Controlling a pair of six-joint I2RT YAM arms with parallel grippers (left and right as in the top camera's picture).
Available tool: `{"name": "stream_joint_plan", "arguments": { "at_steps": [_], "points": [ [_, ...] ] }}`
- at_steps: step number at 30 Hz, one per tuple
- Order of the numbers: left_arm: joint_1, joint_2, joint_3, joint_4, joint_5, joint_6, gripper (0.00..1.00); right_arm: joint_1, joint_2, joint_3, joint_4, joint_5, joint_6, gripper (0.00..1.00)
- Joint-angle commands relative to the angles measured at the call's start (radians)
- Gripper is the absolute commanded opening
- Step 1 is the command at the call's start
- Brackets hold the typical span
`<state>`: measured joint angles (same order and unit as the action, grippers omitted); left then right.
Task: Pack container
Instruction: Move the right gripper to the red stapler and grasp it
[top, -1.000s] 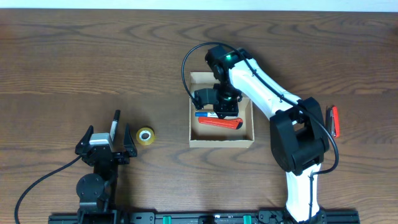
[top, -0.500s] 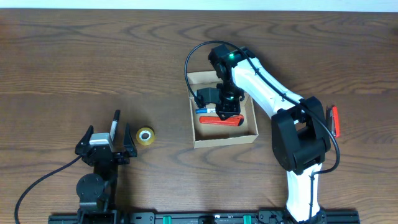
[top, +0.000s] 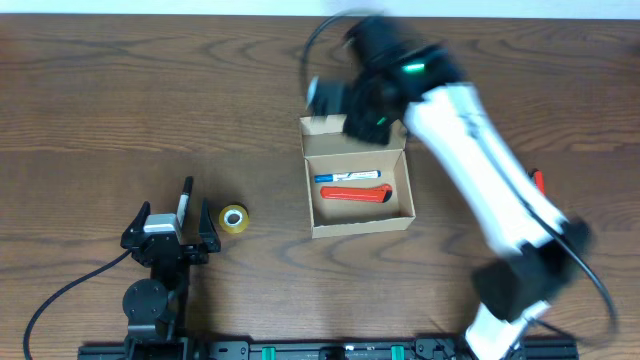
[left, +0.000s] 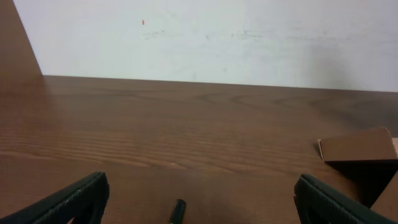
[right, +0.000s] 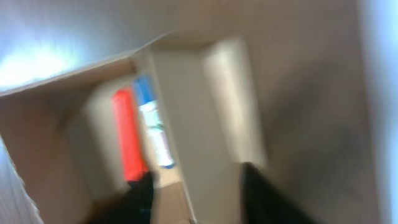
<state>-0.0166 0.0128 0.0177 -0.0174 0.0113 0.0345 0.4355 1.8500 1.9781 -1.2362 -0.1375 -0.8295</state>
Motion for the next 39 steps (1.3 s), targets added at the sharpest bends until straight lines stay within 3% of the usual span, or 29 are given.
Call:
{"name": "stream_joint_plan", "arguments": {
  "at_steps": [1, 4, 5, 6, 11, 18, 25, 30, 39],
  "points": [
    [0.003, -0.007, -0.013, -0.031, -0.015, 0.011, 0.95, -0.146, -0.104, 0.057, -0.011, -0.003, 0.288, 0.47],
    [0.003, -0.007, -0.013, -0.031, -0.015, 0.011, 0.95, -0.303, -0.150, 0.057, -0.016, 0.006, 0.402, 0.51],
    [0.003, -0.007, -0.013, -0.031, -0.015, 0.011, 0.96, -0.354, -0.153, 0.057, -0.016, 0.032, 0.443, 0.57],
    [0.003, -0.007, -0.013, -0.031, -0.015, 0.011, 0.95, -0.405, -0.154, 0.057, -0.017, 0.074, 0.510, 0.74],
    [0.003, -0.007, -0.013, -0.031, -0.015, 0.011, 0.95, -0.632, -0.129, 0.055, -0.144, 0.332, 0.807, 0.80],
    [0.003, -0.007, -0.013, -0.031, -0.015, 0.011, 0.95, -0.732, -0.099, -0.080, -0.192, 0.314, 0.806, 0.92],
    [0.003, -0.007, -0.013, -0.031, -0.015, 0.011, 0.95, -0.785, -0.098, -0.433, 0.010, 0.296, 0.796, 0.99],
    [0.003, -0.007, -0.013, -0.031, -0.015, 0.011, 0.95, -0.883, -0.082, -0.578, 0.100, 0.195, 0.767, 0.98],
    [0.003, -0.007, -0.013, -0.030, -0.015, 0.011, 0.95, -0.948, 0.023, -0.586, 0.115, 0.133, 0.745, 0.90]
  ]
}}
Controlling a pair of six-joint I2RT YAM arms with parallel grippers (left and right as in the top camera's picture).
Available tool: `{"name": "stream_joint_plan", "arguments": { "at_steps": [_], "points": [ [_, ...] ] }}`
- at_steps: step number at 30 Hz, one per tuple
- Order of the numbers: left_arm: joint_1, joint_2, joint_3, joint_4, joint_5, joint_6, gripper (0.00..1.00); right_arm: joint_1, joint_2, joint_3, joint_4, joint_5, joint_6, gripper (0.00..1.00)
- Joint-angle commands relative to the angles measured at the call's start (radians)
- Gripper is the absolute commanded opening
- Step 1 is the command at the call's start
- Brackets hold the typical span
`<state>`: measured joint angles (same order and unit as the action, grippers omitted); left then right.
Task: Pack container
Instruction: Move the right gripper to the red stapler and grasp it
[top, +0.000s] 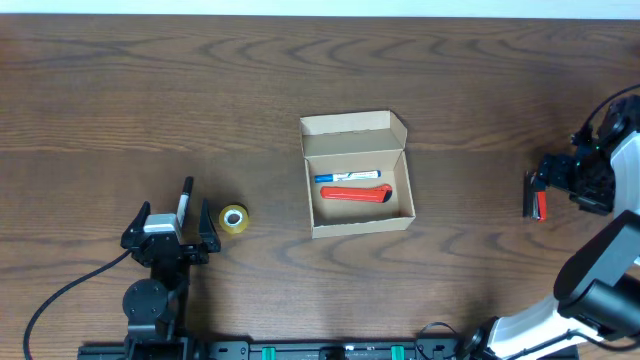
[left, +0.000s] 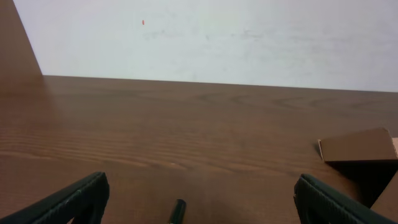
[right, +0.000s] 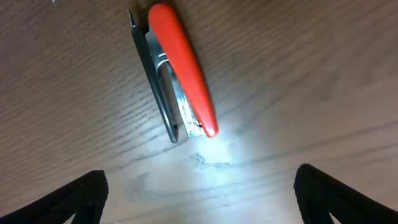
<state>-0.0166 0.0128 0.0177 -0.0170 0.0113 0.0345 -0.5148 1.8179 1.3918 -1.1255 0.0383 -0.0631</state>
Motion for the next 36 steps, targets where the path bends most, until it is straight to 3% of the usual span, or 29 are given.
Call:
{"name": "stream_joint_plan", "arguments": {
  "at_steps": [1, 8, 36],
  "points": [
    [0.003, -0.007, -0.013, -0.031, -0.015, 0.011, 0.95, 0.005, 0.073, 0.001, 0.005, -0.043, -0.021, 0.90],
    [0.003, -0.007, -0.013, -0.027, -0.014, 0.010, 0.95, 0.016, 0.172, 0.001, 0.043, -0.043, -0.021, 0.88],
    [0.003, -0.007, -0.013, -0.020, -0.014, 0.010, 0.95, 0.019, 0.203, 0.001, 0.141, -0.043, -0.032, 0.84]
  ]
}}
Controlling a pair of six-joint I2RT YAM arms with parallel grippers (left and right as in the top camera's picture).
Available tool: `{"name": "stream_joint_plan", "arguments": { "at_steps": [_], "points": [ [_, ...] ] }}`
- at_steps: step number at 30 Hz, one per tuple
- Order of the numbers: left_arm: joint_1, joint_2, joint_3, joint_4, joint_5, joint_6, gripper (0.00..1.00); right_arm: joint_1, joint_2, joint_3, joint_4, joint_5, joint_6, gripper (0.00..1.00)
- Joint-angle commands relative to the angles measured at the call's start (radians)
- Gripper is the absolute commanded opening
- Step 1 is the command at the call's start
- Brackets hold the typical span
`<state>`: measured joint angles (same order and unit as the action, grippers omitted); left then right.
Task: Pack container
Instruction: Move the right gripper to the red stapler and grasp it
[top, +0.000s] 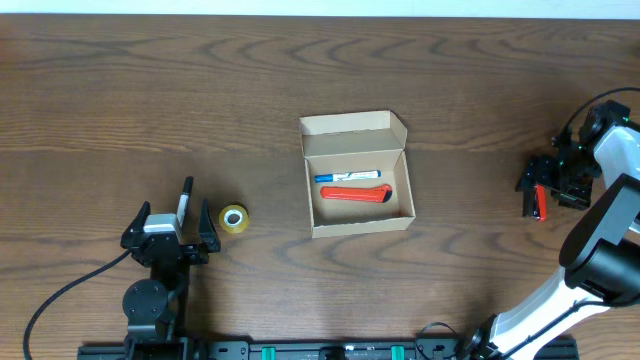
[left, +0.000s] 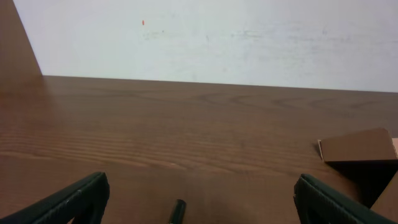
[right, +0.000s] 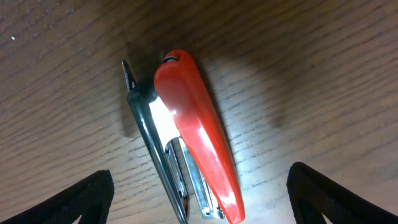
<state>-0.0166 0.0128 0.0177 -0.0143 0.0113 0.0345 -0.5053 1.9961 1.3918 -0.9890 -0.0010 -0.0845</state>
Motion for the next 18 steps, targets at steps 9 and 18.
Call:
{"name": "stream_joint_plan", "arguments": {
  "at_steps": [9, 18],
  "points": [
    [0.003, -0.007, -0.013, -0.023, -0.014, 0.011, 0.95, 0.010, 0.051, 0.001, 0.009, -0.004, -0.010, 0.85],
    [0.003, -0.007, -0.013, -0.022, -0.014, 0.011, 0.95, 0.009, 0.053, -0.008, 0.031, -0.004, -0.011, 0.85]
  ]
}}
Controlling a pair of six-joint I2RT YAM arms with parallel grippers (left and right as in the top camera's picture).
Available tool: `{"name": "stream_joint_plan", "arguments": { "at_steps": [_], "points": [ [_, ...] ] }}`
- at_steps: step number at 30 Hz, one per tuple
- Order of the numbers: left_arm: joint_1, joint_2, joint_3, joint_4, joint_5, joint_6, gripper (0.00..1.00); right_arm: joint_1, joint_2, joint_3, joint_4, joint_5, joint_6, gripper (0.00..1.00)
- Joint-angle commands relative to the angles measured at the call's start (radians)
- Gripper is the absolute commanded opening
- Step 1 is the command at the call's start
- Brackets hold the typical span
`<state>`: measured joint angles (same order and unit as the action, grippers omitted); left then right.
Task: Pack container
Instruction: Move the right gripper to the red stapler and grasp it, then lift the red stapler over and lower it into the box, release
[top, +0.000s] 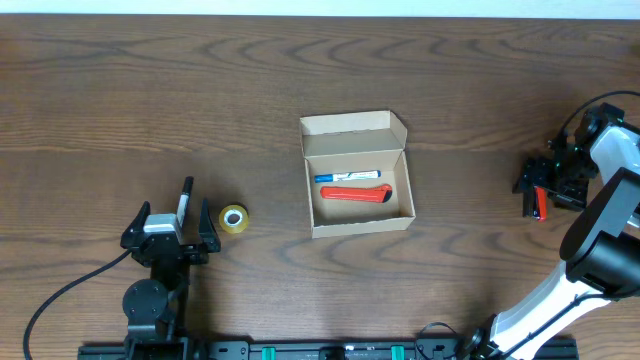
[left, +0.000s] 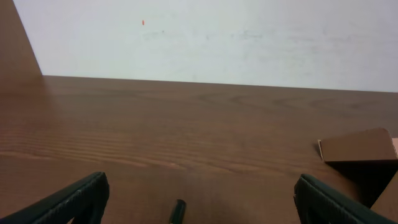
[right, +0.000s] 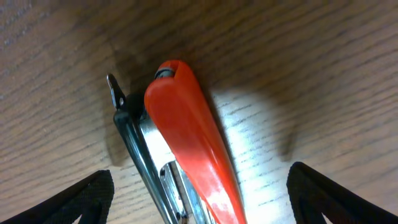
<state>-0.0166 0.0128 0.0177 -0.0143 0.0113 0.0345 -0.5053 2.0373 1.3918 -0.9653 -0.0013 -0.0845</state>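
An open cardboard box (top: 358, 172) sits mid-table holding a blue-and-white marker (top: 347, 177) and a red tool (top: 355, 193). At the far right lies a red stapler (top: 540, 204), large in the right wrist view (right: 193, 155). My right gripper (right: 199, 199) is open, low over the stapler with a finger on each side. My left gripper (left: 198, 199) rests open at the near left, with a black pen (left: 178, 211) on the table between its fingers.
A yellow tape roll (top: 234, 218) lies right of the left gripper. The black pen (top: 184, 201) leans by that gripper. The box's flap (left: 359, 147) shows at the right of the left wrist view. A white wall backs the table.
My right gripper has come closer to the red stapler, which fills more of the wrist view. Its jaws remain open around it. The left arm has not moved.
My right arm was over the box, blurred in motion. Then it was at the far right with open jaws above the red stapler. It has since come down closer around the stapler. The left gripper stayed open at rest throughout.
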Motion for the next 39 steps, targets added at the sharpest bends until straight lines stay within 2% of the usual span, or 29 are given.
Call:
{"name": "stream_joint_plan", "arguments": {
  "at_steps": [1, 11, 13, 16, 21, 23, 32, 35, 39],
  "points": [
    [0.003, -0.007, -0.013, -0.022, -0.014, 0.011, 0.95, 0.010, 0.012, -0.011, 0.009, -0.003, -0.011, 0.85],
    [0.003, -0.007, -0.013, -0.018, -0.014, 0.011, 0.95, 0.009, 0.012, -0.066, 0.049, -0.008, -0.010, 0.84],
    [0.003, -0.007, -0.013, -0.014, -0.014, 0.011, 0.95, 0.010, 0.012, -0.067, 0.050, -0.008, -0.010, 0.80],
    [0.003, -0.007, -0.013, -0.010, -0.014, 0.011, 0.95, 0.009, 0.012, -0.067, 0.051, -0.011, -0.010, 0.60],
    [0.003, -0.007, -0.013, -0.006, -0.014, 0.011, 0.95, 0.010, 0.012, -0.066, 0.053, -0.011, -0.010, 0.11],
    [0.003, -0.007, -0.013, -0.006, -0.014, 0.011, 0.95, 0.010, 0.012, -0.066, 0.053, -0.013, -0.005, 0.01],
    [0.003, -0.007, -0.013, -0.003, -0.014, 0.011, 0.96, 0.082, -0.048, 0.002, -0.004, -0.088, -0.026, 0.01],
    [0.003, -0.007, -0.013, -0.003, -0.014, 0.011, 0.95, 0.154, -0.123, 0.095, -0.041, -0.119, -0.031, 0.01],
    [0.003, -0.007, -0.013, -0.003, -0.014, 0.011, 0.96, 0.300, -0.241, 0.231, -0.076, -0.174, -0.149, 0.01]
  ]
}}
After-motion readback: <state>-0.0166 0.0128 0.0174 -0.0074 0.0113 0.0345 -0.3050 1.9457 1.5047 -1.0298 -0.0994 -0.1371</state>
